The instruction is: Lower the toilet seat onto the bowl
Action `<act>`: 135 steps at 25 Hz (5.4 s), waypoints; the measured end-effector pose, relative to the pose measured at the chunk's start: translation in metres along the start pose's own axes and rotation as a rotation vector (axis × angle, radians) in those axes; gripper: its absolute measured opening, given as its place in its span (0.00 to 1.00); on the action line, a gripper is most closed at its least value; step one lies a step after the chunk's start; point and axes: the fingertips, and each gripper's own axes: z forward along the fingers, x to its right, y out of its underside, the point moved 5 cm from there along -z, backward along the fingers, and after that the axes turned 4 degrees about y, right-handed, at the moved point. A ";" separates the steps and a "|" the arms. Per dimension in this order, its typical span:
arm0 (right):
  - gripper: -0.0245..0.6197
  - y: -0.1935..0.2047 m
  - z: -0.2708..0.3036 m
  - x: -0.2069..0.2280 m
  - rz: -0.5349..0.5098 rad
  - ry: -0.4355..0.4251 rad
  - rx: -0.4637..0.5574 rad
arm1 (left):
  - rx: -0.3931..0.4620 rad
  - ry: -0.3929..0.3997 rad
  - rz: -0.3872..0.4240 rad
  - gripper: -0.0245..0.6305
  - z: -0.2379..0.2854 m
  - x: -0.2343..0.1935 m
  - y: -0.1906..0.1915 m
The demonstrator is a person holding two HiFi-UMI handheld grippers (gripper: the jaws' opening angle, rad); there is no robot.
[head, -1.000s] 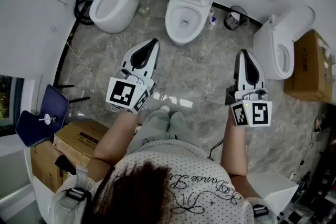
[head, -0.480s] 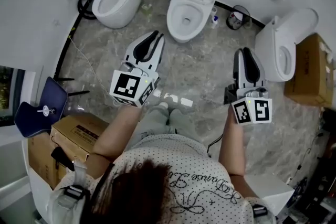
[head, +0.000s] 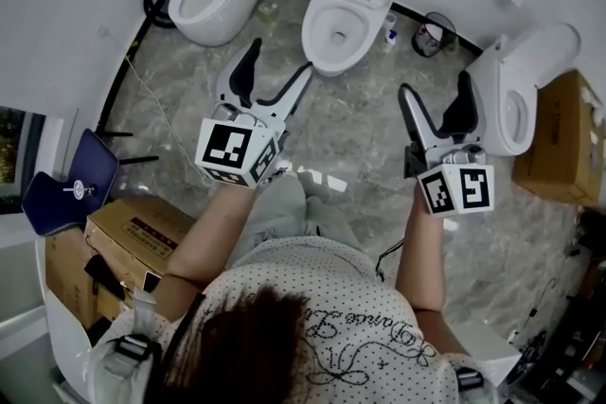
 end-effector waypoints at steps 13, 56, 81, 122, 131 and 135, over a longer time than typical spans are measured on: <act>0.76 0.025 0.117 0.022 0.000 -0.006 -0.025 | -0.015 0.009 -0.010 0.60 0.094 -0.087 0.017; 0.70 0.070 0.511 0.271 0.053 -0.172 -0.068 | -0.017 -0.194 -0.023 0.60 0.456 -0.268 0.033; 0.62 0.168 0.653 0.322 0.091 0.179 -0.217 | -0.109 0.079 -0.084 0.60 0.627 -0.401 0.092; 0.22 0.353 0.708 0.396 0.121 0.190 -0.634 | -0.216 0.047 -0.117 0.60 0.648 -0.412 0.142; 0.18 0.352 0.706 0.392 0.194 0.100 -0.699 | -0.214 0.019 -0.114 0.60 0.626 -0.408 0.141; 0.16 0.347 0.697 0.383 0.129 0.064 -0.694 | -0.220 0.005 -0.111 0.60 0.617 -0.401 0.140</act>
